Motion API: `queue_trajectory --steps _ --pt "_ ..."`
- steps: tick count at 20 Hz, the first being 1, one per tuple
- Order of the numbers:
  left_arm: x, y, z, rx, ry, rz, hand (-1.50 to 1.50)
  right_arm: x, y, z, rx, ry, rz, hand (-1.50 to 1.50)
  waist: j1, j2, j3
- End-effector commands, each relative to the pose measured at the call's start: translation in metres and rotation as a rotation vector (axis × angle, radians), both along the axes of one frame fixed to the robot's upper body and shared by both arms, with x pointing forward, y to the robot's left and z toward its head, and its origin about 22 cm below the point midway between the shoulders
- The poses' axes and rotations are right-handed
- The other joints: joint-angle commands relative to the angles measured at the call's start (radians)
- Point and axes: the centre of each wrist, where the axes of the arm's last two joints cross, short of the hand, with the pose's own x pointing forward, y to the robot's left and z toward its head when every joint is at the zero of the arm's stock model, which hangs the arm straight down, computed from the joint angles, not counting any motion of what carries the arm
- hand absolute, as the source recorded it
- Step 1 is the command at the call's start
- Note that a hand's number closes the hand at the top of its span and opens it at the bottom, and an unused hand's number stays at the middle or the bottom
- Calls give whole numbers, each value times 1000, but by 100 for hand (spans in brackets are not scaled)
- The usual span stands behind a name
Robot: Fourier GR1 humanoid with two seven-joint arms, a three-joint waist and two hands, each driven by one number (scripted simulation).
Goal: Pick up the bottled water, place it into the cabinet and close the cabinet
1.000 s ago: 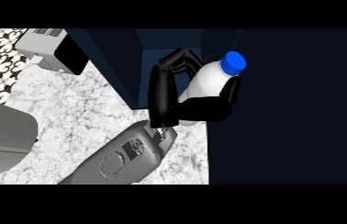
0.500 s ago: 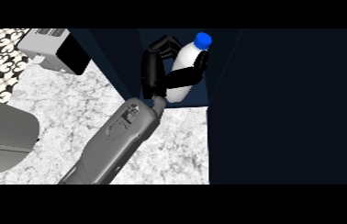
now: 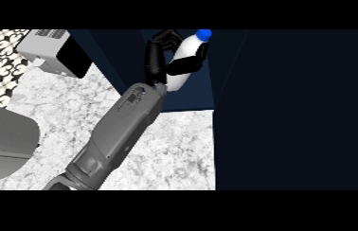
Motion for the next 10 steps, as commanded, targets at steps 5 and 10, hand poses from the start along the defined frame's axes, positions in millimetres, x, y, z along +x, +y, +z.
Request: queue_trajectory --steps 5,10 --pt "31 9 12 144 0 0 -150 1 0 14 52 -57 21 -150 -6 0 1" --pt "32 7 0 175 32 46 -150 -1 -3 8 69 -49 8 -150 -15 2 1"
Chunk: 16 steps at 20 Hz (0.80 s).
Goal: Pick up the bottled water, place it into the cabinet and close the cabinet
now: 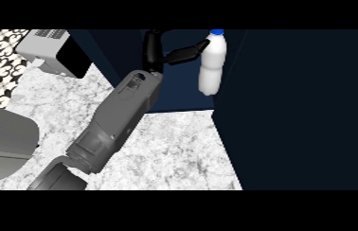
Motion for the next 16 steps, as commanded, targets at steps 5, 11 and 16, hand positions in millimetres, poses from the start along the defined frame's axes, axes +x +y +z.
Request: queue_trajectory --steps 5,11,16 --pt "7 -6 9 -48 -4 -39 -150 -2 6 20 35 -40 33 -150 -15 2 1" --pt "14 2 28 -163 -99 -163 -150 -4 13 23 22 -45 -11 -150 12 -6 0" --pt "3 -15 31 -274 -73 -279 -150 -2 16 26 28 -39 19 -150 25 -14 0"
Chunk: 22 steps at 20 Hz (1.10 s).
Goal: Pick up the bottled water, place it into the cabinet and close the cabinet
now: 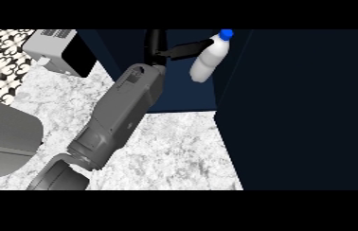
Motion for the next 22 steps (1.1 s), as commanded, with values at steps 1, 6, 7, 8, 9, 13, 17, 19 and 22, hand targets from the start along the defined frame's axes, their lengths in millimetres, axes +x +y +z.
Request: queue_trajectory --steps 1,6,7,8,9,13,17,19,22 --pt "-6 -12 12 -52 0 -103 -150 8 2 17 -5 -45 -5 -150 22 -5 1" --pt "-29 -13 -19 -67 11 -127 -150 10 19 29 8 -38 20 -150 12 -3 0" --pt "-35 -15 -17 -85 20 -128 -150 13 13 23 5 -39 10 -150 31 -9 1" --pt "-42 -17 -18 -96 23 -145 -150 8 18 31 0 -33 12 -150 37 -13 1" --pt "-41 -21 -7 -85 23 -187 -150 7 15 34 14 -18 29 -150 44 -12 1" --pt "-76 -26 -20 -138 23 -215 -150 11 24 31 20 -37 8 -150 50 -15 1" --pt "-104 -15 -29 -167 15 -213 -150 5 20 40 -5 -13 39 -150 52 -16 0" --pt "-133 -3 -53 -178 33 -251 -150 13 19 23 6 -29 7 -150 57 -15 1" --pt "-142 4 -39 -198 41 -251 -150 16 26 34 7 -24 4 -150 52 -10 1"
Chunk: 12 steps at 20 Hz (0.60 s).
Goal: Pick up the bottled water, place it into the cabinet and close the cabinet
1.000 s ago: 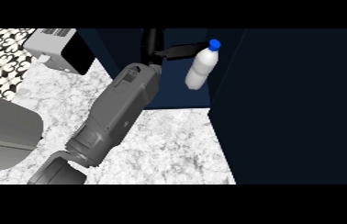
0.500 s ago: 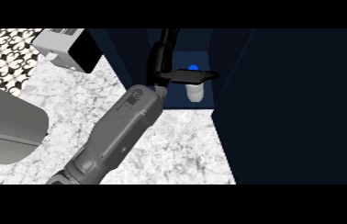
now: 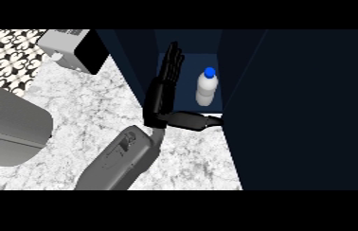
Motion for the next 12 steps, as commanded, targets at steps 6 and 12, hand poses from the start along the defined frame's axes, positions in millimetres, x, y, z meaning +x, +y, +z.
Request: queue_trajectory --steps 6,12 --pt "-66 40 -2 -53 36 -19 -150 -1 25 33 -82 30 196 150 9 0 -1" --pt "-94 73 -4 -54 17 -1 -150 6 33 36 -111 26 361 150 0 1 -1"
